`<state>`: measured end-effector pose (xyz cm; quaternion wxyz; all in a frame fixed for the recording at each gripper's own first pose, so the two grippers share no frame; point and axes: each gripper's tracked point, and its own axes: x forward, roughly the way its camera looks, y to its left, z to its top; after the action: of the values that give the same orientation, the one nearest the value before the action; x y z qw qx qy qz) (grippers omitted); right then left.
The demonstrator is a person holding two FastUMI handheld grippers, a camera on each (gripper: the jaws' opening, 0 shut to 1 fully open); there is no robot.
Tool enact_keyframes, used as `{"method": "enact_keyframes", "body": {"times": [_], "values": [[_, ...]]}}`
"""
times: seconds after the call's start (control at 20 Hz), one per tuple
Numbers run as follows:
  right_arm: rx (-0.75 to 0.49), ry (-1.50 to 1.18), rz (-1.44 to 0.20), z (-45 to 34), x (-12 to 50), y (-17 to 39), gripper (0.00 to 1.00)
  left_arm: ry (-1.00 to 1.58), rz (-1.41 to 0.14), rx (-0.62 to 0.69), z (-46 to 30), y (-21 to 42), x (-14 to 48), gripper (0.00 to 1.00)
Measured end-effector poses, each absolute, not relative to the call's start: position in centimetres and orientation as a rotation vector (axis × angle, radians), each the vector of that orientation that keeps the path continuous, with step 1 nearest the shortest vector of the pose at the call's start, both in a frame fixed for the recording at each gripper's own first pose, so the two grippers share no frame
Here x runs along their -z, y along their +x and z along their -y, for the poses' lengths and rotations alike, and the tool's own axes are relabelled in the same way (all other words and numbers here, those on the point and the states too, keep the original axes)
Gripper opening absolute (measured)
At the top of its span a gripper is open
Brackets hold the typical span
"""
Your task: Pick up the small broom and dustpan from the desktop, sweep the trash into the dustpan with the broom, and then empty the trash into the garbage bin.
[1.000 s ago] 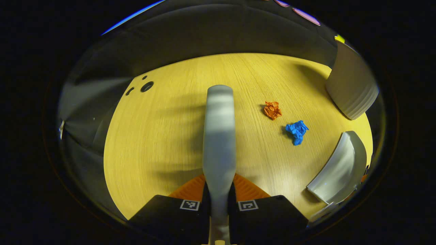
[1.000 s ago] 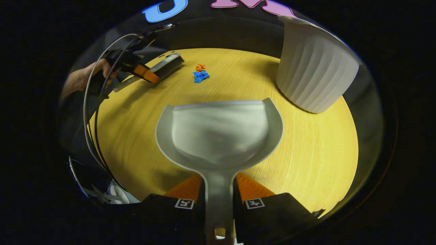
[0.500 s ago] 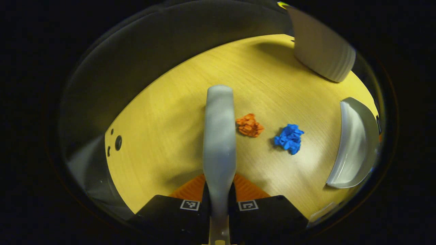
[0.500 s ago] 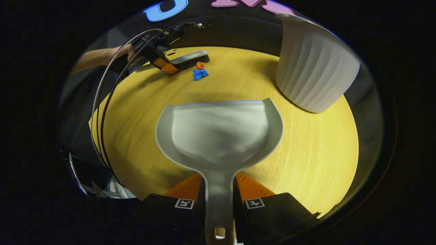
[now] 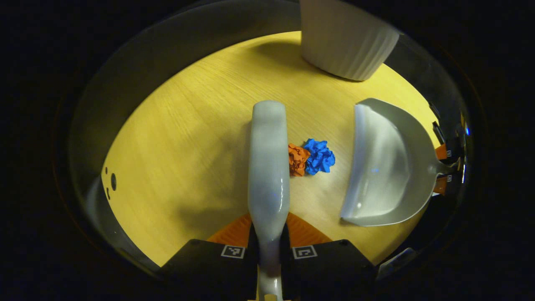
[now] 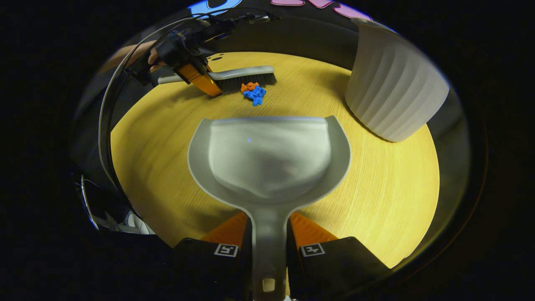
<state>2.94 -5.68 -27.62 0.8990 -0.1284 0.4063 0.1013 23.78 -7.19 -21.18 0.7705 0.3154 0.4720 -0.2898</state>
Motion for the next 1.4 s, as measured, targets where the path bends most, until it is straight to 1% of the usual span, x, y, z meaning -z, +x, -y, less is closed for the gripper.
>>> {"method": "enact_keyframes", "body": {"times": [0.1,0.15,0.2,0.25,0.3,0.35,0.4,0.5,0.55,0.6,0.65,0.7,0.75,0.8,0.85,0.95,1.05,1.15,1.3,1.4], "values": [[-0.224,-0.255,-0.841,5.7,27.6,3.0,0.4,0.688,-1.106,0.706,8.6,20.7,22.3,0.27],[-0.231,-0.259,-0.85,5.8,27.8,2.8,0.39,0.71,-1.136,0.743,9.1,19.2,22.7,0.29],[-0.238,-0.264,-0.847,5.8,27.5,2.7,0.4,0.737,-1.143,0.775,9.9,18.3,23.0,0.27],[-0.243,-0.272,-0.849,5.7,27.7,2.5,0.36,0.753,-1.146,0.803,11.1,17.9,23.3,0.27],[-0.246,-0.284,-0.849,5.8,27.6,2.2,0.39,0.777,-1.139,0.811,11.5,17.5,23.3,0.27],[-0.25,-0.292,-0.847,5.9,27.6,2.0,0.36,0.783,-1.14,0.825,11.4,17.0,23.0,0.26],[-0.255,-0.297,-0.845,6.1,27.7,2.0,0.39,0.776,-1.144,0.846,11.7,16.3,22.9,0.27],[-0.256,-0.295,-0.843,6.4,27.7,2.0,0.39,0.747,-1.157,0.877,11.5,15.5,22.3,0.25],[-0.252,-0.29,-0.838,6.6,27.6,2.1,0.43,0.724,-1.161,0.882,11.4,15.1,21.9,0.27],[-0.252,-0.286,-0.826,6.6,27.3,2.3,0.43,0.69,-1.168,0.864,11.4,14.5,21.7,0.27],[-0.25,-0.285,-0.813,6.6,26.9,2.6,0.39,0.642,-1.178,0.813,11.3,13.9,21.6,0.27],[-0.246,-0.273,-0.801,6.5,26.4,2.9,0.43,0.577,-1.181,0.753,11.5,13.3,21.3,0.27],[-0.241,-0.257,-0.793,6.3,26.1,3.1,0.4,0.492,-1.171,0.703,12.3,12.5,21.1,0.27],[-0.239,-0.248,-0.795,6.4,25.3,3.0,0.42,0.401,-1.142,0.682,13.2,11.8,20.3,0.27],[-0.236,-0.242,-0.785,6.6,24.4,3.1,0.39,0.324,-1.104,0.67,13.7,11.3,19.4,0.27],[-0.232,-0.243,-0.775,6.9,24.3,2.8,0.39,0.23,-1.027,0.635,13.4,10.7,17.5,0.27],[-0.23,-0.236,-0.767,6.7,24.3,2.7,0.39,0.215,-0.972,0.587,11.9,10.4,15.8,0.27],[-0.228,-0.224,-0.754,6.7,23.9,2.7,0.39,0.219,-0.925,0.525,10.3,10.1,15.5,0.27],[-0.213,-0.224,-0.728,7.2,23.6,2.4,0.39,0.198,-0.901,0.443,6.3,9.3,15.1,0.27],[-0.205,-0.238,-0.742,7.3,24.2,2.0,0.38,0.156,-0.899,0.423,4.9,8.8,15.0,0.27]]}}
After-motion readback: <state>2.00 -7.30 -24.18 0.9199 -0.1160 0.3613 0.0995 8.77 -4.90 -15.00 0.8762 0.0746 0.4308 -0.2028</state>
